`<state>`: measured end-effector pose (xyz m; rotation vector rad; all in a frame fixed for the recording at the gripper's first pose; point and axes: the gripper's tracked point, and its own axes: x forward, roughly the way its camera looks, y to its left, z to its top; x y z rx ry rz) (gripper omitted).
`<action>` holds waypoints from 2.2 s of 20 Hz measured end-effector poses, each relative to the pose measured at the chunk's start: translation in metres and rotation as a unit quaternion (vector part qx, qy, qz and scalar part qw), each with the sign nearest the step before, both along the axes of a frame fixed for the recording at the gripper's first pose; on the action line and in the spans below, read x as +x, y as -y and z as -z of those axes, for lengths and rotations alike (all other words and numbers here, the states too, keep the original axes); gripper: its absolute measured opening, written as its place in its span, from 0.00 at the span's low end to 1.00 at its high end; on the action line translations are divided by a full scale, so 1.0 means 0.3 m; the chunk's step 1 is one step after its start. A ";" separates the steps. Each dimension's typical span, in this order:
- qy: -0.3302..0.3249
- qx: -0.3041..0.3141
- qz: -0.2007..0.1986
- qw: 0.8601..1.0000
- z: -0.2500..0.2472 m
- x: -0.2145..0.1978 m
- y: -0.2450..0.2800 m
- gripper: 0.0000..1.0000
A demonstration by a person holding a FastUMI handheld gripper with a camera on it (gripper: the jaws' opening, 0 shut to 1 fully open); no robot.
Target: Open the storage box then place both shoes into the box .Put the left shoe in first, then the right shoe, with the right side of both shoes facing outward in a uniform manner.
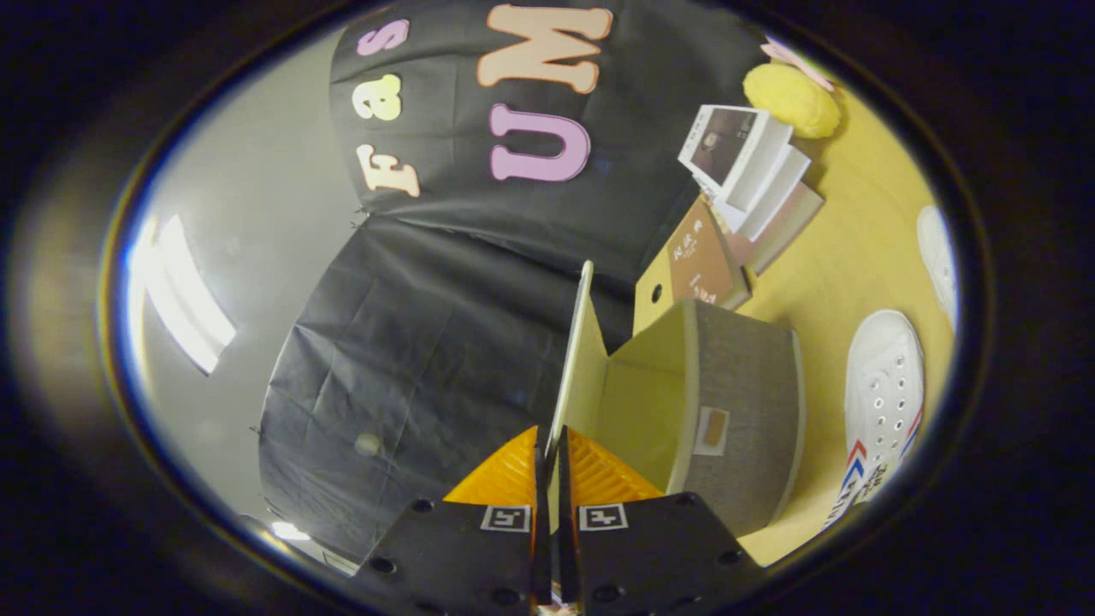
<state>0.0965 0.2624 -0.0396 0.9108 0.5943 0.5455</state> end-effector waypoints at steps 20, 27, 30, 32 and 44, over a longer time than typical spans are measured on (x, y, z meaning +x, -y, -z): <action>0.108 -0.155 -0.129 0.973 0.032 0.038 -0.727 0.33; 0.161 -0.221 -0.103 0.956 0.009 0.071 -0.638 0.75; 0.176 -0.246 -0.080 0.950 -0.029 0.077 -0.553 0.94; 0.184 -0.266 -0.064 0.944 -0.048 0.074 -0.485 1.00; 0.123 -0.310 -0.051 0.941 0.034 -0.172 -0.034 1.00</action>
